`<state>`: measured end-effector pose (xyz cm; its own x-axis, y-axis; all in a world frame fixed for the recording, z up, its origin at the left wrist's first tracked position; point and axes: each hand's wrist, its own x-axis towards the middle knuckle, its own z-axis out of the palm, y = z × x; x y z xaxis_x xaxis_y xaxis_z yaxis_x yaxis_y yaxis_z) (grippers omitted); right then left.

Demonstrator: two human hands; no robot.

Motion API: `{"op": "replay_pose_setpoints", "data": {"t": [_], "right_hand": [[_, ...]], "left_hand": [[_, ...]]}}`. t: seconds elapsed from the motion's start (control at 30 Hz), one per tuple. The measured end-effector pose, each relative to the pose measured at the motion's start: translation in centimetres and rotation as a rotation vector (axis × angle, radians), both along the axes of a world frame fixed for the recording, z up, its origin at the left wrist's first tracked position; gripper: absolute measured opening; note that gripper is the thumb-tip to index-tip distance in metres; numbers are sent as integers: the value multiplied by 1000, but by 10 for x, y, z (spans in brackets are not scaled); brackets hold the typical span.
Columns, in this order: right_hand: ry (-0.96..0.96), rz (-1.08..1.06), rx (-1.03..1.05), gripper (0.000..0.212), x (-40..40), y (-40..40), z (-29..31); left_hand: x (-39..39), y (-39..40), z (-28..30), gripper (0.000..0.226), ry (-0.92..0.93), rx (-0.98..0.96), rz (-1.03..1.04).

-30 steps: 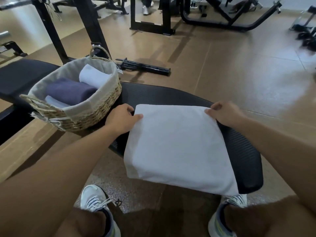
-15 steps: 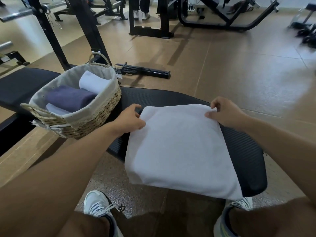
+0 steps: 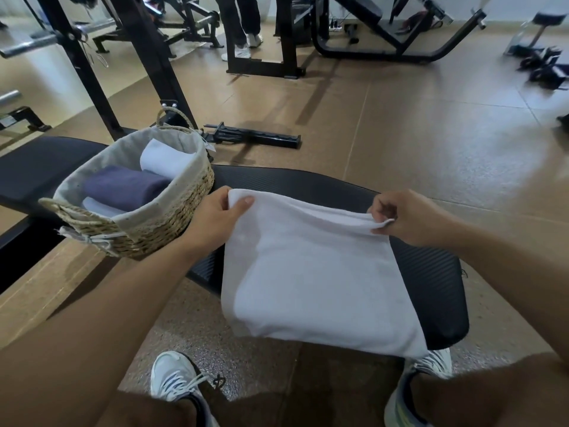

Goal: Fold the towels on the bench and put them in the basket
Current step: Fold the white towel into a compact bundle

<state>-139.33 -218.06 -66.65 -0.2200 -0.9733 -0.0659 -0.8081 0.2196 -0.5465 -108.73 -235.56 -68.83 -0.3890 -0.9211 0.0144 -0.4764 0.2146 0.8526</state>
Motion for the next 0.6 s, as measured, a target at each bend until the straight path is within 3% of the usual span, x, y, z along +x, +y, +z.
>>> {"op": "replay_pose_setpoints", "data": {"t": [0.27, 0.43, 0.6], "right_hand": [[-172, -48, 10, 3, 4, 12, 6], [-249, -92, 31, 19, 11, 19, 19], [-227, -95, 90, 14, 11, 22, 20]], "left_hand": [[12, 15, 13, 17, 85, -51, 16], [18, 11, 16, 19, 58, -77, 33], [23, 13, 17, 24, 13, -123, -33]]}}
